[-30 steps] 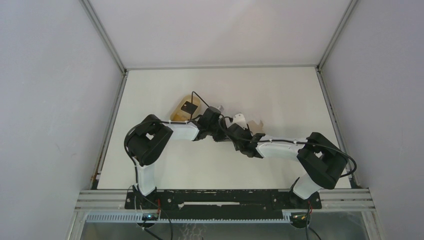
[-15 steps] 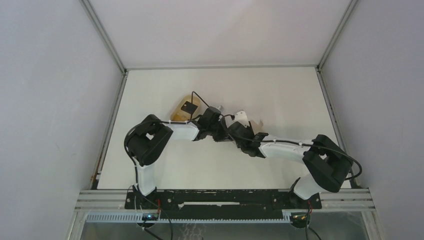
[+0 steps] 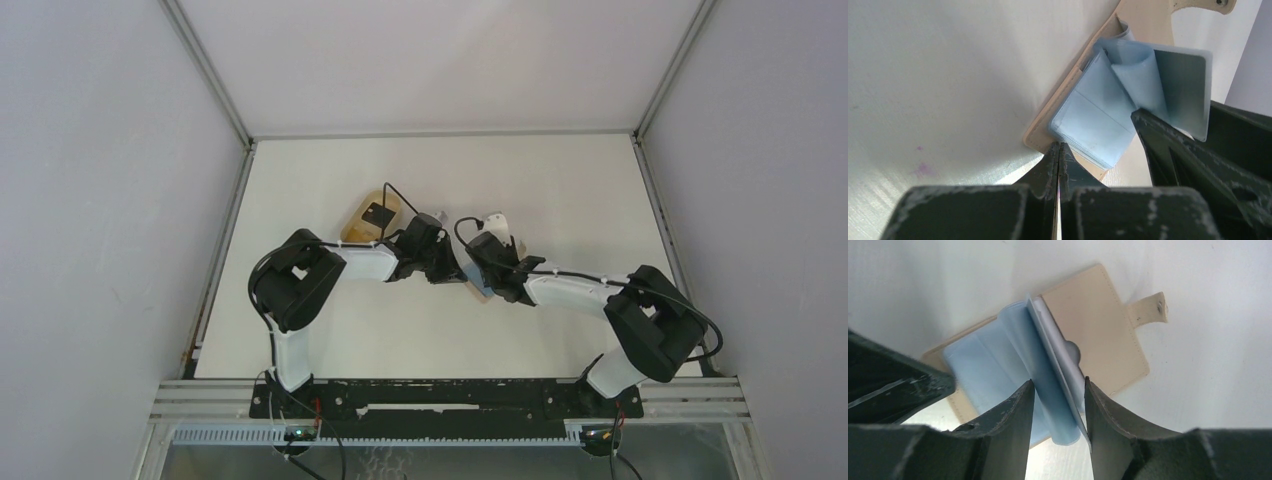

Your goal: Take the credit cards out of the card holder

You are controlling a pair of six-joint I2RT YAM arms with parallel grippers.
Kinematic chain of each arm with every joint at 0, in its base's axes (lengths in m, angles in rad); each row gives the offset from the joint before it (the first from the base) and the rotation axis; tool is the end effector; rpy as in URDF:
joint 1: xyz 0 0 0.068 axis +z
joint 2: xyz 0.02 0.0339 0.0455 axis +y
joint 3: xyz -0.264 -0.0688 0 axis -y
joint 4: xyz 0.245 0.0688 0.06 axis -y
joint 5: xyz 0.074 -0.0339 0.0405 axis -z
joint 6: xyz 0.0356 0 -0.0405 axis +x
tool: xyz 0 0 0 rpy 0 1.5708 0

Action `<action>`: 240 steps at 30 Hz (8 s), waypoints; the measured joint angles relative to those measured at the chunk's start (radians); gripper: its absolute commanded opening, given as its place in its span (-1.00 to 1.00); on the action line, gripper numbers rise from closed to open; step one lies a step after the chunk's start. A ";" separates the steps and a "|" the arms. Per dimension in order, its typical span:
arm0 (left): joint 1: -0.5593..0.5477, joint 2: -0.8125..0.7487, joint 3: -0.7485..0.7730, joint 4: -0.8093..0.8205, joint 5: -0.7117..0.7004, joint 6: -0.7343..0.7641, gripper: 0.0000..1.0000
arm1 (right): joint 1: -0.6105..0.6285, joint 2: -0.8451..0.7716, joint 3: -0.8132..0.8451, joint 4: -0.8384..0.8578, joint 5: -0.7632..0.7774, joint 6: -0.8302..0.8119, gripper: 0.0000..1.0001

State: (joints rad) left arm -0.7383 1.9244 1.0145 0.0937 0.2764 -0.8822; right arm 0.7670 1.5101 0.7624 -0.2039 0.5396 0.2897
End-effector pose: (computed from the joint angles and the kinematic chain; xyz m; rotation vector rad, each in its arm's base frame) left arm 0.2770 -0.2652 0.1257 -0.0445 2.6362 -1.0082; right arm 0.2180 0.1847 0.1693 -0.3524 2.3250 -0.1817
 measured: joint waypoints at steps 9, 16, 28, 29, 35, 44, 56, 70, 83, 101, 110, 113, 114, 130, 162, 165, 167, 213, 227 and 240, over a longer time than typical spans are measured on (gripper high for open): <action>0.000 0.000 0.000 -0.001 0.000 0.000 -1.00 | -0.068 0.020 0.023 -0.023 0.007 0.014 0.26; 0.000 0.002 0.002 -0.002 0.002 0.001 -1.00 | -0.104 0.046 0.109 -0.054 0.051 0.008 0.54; 0.006 0.008 0.009 -0.009 0.020 0.002 -1.00 | -0.008 0.124 0.145 -0.059 0.124 -0.005 0.55; 0.006 0.008 0.009 -0.010 0.020 0.002 -1.00 | 0.014 0.125 0.145 -0.059 0.130 -0.005 0.55; 0.008 0.011 0.014 -0.015 0.026 0.003 -1.00 | 0.052 0.125 0.146 -0.058 0.154 -0.012 0.54; 0.008 0.012 0.014 -0.016 0.027 0.003 -1.00 | 0.040 0.124 0.138 -0.046 0.136 -0.009 0.54; 0.008 0.012 0.014 -0.016 0.028 0.008 -1.00 | -0.157 -0.063 -0.043 0.114 -0.275 -0.013 0.49; 0.009 0.012 0.014 -0.016 0.031 0.010 -1.00 | -0.254 -0.088 -0.101 0.249 -0.628 -0.020 0.46; 0.009 0.012 0.014 -0.016 0.031 0.010 -1.00 | -0.200 0.018 -0.089 0.230 -0.451 -0.017 0.34; 0.008 -0.027 0.014 -0.098 0.004 0.045 -1.00 | -0.170 0.040 -0.072 0.222 -0.454 0.019 -0.08; 0.008 -0.121 0.015 -0.316 -0.061 0.099 -1.00 | -0.192 0.040 -0.079 0.250 -0.555 0.058 -0.15; 0.008 -0.152 0.021 -0.375 -0.066 0.106 -1.00 | -0.207 0.040 -0.089 0.267 -0.581 0.069 -0.13; 0.008 -0.163 0.024 -0.388 -0.066 0.106 -1.00 | -0.214 0.040 -0.092 0.275 -0.594 0.075 -0.12; 0.013 -0.239 0.034 -0.151 -0.037 -0.031 -1.00 | -0.306 0.040 -0.153 0.401 -0.785 0.137 -0.07; 0.010 -0.061 0.108 -0.185 -0.092 -0.156 -0.26 | -0.307 0.040 -0.166 0.422 -0.820 0.135 -0.07; 0.010 -0.054 0.108 -0.185 -0.100 -0.164 -0.29 | -0.307 0.040 -0.168 0.426 -0.820 0.135 -0.07; 0.009 -0.050 0.108 -0.183 -0.109 -0.167 -0.33 | -0.307 0.040 -0.169 0.428 -0.821 0.135 -0.07; 0.036 -0.041 0.126 -0.185 -0.076 -0.031 -1.00 | -0.455 -0.042 -0.317 0.553 -1.004 0.232 0.48; 0.087 -0.113 0.110 -0.247 0.003 0.132 -1.00 | -0.444 -0.042 -0.317 0.541 -0.960 0.236 0.33; 0.198 -0.321 0.115 -0.550 -0.035 0.280 -1.00 | -0.430 -0.032 -0.298 0.521 -0.933 0.235 0.34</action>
State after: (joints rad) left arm -0.5404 1.6032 1.1297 -0.4564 0.2413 -0.6018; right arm 0.3374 1.4776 0.4644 0.3172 -0.3939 0.5251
